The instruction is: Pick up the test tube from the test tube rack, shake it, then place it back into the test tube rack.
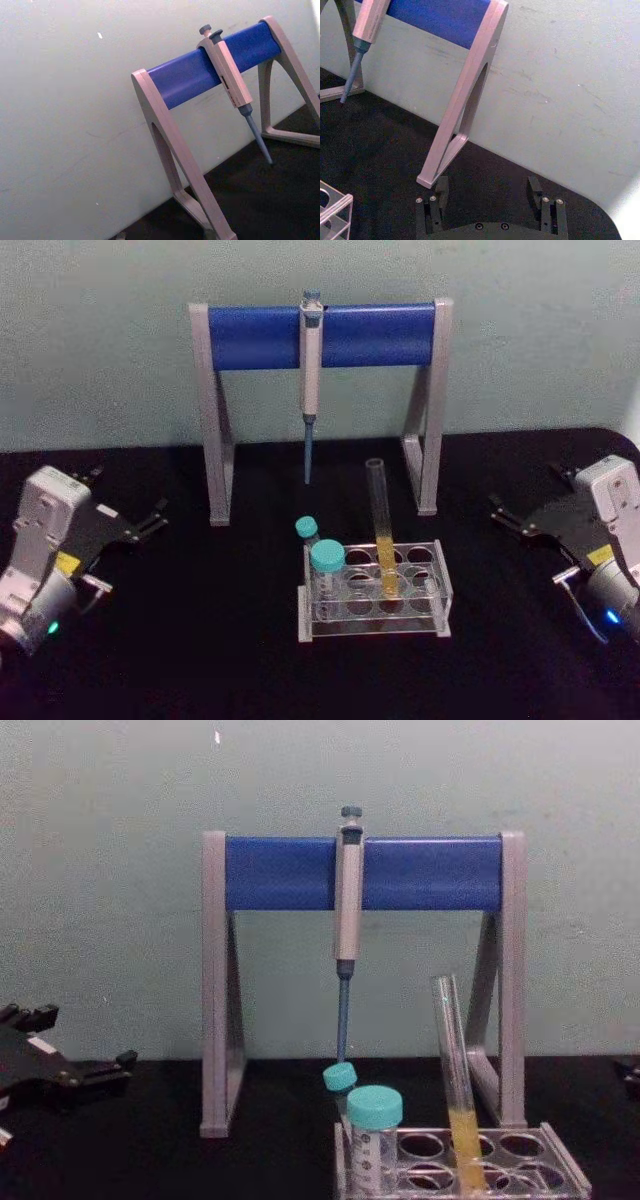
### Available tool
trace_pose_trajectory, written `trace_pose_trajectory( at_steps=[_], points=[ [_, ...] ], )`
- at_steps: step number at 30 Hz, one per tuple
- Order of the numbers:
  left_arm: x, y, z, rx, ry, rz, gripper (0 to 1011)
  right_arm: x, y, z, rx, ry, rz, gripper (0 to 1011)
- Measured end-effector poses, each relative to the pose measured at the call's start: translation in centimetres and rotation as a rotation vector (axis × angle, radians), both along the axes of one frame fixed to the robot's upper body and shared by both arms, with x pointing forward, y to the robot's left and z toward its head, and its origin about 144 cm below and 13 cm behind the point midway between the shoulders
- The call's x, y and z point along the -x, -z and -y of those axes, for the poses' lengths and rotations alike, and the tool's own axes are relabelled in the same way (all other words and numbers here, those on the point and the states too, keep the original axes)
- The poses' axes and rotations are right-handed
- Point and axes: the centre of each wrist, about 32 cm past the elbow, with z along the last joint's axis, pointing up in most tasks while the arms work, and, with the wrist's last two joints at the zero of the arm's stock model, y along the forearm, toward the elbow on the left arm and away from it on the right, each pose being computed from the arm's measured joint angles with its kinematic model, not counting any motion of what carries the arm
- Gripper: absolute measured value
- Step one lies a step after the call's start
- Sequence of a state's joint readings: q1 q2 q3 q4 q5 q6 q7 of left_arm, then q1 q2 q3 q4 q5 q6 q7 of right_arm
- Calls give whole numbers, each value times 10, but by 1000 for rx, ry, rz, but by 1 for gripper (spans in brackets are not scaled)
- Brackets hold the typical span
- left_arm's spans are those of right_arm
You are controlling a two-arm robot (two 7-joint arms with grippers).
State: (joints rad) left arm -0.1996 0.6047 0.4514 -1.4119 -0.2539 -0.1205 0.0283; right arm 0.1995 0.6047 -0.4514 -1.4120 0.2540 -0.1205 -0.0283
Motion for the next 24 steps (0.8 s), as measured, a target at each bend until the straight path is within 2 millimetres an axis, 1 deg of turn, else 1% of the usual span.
trace_pose_trajectory(
  at_steps=[6, 14, 24],
  points=[
    [0, 0, 0, 0, 0, 0, 1001, 0, 0, 0, 0, 0, 0, 1000],
    [0, 0, 0, 0, 0, 0, 1001, 2, -5, 1, -27, -11, 44, 1000],
    [0, 0, 0, 0, 0, 0, 1001, 5, -16, -2, -98, -115, 90, 1000]
  ],
)
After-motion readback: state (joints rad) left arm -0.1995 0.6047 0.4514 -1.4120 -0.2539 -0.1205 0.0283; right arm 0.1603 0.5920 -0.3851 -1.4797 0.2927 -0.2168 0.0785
